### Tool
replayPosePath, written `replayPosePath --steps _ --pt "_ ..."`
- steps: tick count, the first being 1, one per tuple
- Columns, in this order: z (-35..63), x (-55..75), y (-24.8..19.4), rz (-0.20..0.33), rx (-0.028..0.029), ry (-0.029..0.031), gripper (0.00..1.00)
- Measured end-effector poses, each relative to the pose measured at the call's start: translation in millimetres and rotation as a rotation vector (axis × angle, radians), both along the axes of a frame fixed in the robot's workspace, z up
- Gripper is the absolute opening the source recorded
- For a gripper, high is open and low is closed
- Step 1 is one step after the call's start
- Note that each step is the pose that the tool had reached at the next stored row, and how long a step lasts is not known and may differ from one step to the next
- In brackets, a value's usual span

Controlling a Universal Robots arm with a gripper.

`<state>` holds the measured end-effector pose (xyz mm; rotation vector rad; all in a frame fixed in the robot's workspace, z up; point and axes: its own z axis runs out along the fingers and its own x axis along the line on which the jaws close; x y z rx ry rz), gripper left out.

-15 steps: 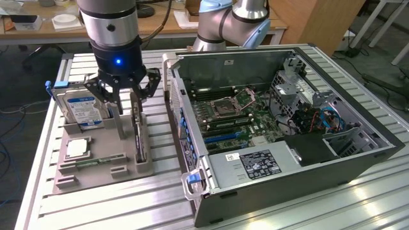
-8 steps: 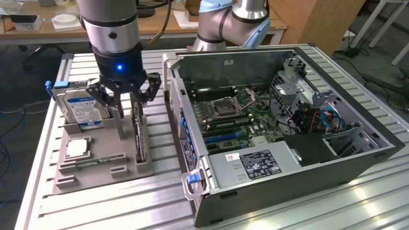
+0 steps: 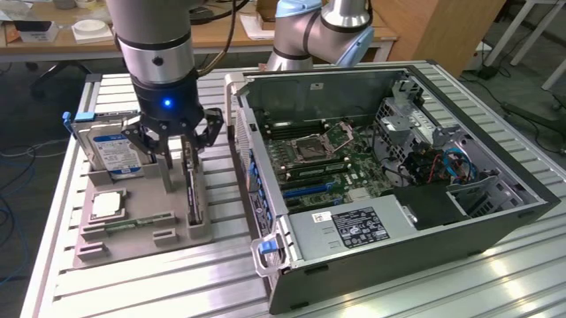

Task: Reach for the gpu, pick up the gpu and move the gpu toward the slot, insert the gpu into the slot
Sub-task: 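Pick up the gpu and move the gpu toward the slot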

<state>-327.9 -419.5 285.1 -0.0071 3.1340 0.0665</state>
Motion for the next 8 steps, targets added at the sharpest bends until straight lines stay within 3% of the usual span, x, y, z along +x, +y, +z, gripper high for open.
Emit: replayPosePath --steps 6,8 --pt "-6.6 0.0 -1.7 0.0 -0.0031 -0.0021 0.49" --pt "-9.2 0.1 -2.4 0.0 -0.0038 -0.0032 0.55"
